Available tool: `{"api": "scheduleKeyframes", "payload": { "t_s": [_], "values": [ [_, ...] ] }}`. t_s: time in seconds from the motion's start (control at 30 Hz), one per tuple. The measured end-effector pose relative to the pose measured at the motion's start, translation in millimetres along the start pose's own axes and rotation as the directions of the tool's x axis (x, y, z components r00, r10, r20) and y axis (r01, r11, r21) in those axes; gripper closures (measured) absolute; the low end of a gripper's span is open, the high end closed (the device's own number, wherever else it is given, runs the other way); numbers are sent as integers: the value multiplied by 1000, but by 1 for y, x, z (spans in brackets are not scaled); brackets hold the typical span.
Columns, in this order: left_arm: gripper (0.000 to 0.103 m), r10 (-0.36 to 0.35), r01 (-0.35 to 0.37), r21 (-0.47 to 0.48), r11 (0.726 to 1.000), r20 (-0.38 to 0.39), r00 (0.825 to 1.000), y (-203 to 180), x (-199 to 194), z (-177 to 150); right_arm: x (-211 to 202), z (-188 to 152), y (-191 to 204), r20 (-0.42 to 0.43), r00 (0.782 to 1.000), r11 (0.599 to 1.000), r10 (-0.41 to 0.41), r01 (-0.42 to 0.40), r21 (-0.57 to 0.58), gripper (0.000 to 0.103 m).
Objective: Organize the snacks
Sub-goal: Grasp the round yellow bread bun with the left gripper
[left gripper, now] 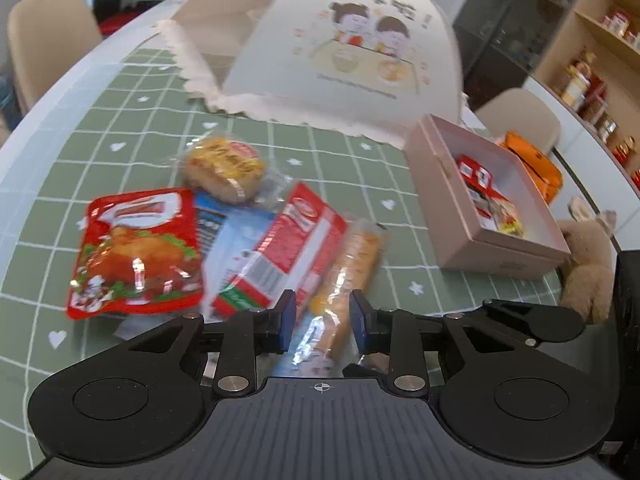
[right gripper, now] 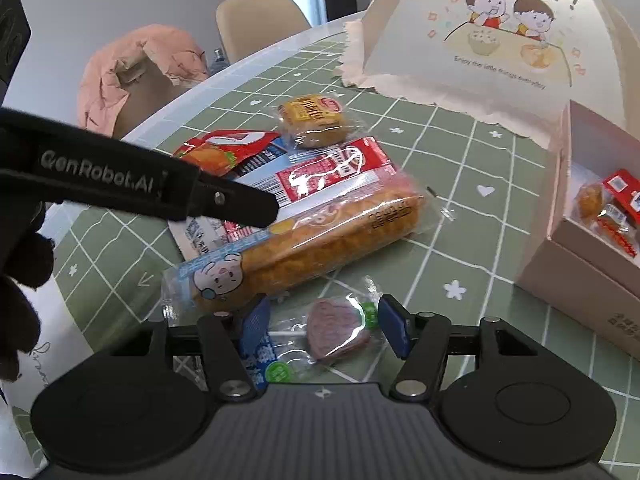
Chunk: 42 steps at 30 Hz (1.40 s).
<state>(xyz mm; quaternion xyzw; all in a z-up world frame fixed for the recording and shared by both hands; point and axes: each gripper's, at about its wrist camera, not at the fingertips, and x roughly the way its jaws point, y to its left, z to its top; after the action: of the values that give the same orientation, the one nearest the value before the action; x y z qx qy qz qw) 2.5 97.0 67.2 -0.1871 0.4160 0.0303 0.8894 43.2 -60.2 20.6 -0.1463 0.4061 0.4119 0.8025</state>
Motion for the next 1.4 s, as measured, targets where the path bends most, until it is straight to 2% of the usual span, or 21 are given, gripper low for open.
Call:
{"api": "scheduleKeyframes", "payload": {
  "t_s": [0.17, 0.3, 0.53, 0.63, 0.7, 0.8, 0.87, 0.93, 1.0, 1.1, 1.17, 1.2, 1.27, 1.3, 1.33, 1.4],
  "values": [
    [70, 44, -44, 11, 999, -24, 999, -18, 16, -8, -24, -26, -20, -44, 998, 997, -53, 55, 51, 43],
    [70, 36, -36, -3, 999, -4, 999, -22, 16, -13, -42, -46, -36, -54, 994, 992, -96, 100, 81, 43],
    [70, 49, -51, -38, 998, -47, 998, -32, 11, -15, -55, -60, -48, -66, 989, 987, -129, 135, 83, 43],
    [70, -29, 26, -39, 999, -62, 998, -40, 9, -19, -61, -65, -52, -73, 982, 981, -173, 179, 80, 42],
    [70, -97, 96, -20, 995, -86, 992, -46, 10, -25, -64, -70, -57, -73, 978, 974, -198, 204, 99, 36],
    [70, -143, 147, 26, 989, -125, 982, -55, 9, -33, -67, -78, -64, -70, 977, 965, -203, 212, 156, 34],
    [70, -154, 158, 38, 987, -93, 984, -55, -1, -33, -69, -81, -65, -62, 977, 962, -206, 214, 173, 33],
    [70, -129, 129, 18, 991, -36, 991, -47, -10, -26, -71, -82, -64, -55, 979, 961, -196, 203, 186, 33],
    [70, -51, 52, -9, 999, 24, 998, -34, -15, -16, -71, -80, -60, -45, 983, 964, -179, 185, 192, 33],
    [70, 45, -34, -101, 994, 116, 992, -4, -19, 13, -68, -72, -50, -21, 987, 972, -161, 163, 170, 33],
    [70, 93, -55, -227, 972, 160, 983, 25, -17, 38, -64, -67, -44, -18, 987, 975, -157, 158, 158, 32],
    [70, 109, -54, -311, 949, 162, 981, 42, -14, 50, -62, -65, -40, -18, 987, 975, -157, 158, 156, 32],
    [70, 118, -45, -487, 872, 121, 986, 77, 1, 72, -57, -61, -36, -26, 988, 978, -150, 152, 144, 32],
    [70, 123, -52, -545, 837, 95, 988, 90, 10, 80, -56, -61, -33, -29, 988, 979, -148, 151, 139, 32],
    [70, 136, -75, -566, 821, 66, 988, 98, 20, 87, -54, -60, -32, -35, 988, 979, -149, 152, 132, 32],
    [70, 168, -135, -548, 826, 11, 986, 102, 39, 100, -50, -59, -31, -50, 986, 979, -156, 161, 128, 32]
  ]
}}
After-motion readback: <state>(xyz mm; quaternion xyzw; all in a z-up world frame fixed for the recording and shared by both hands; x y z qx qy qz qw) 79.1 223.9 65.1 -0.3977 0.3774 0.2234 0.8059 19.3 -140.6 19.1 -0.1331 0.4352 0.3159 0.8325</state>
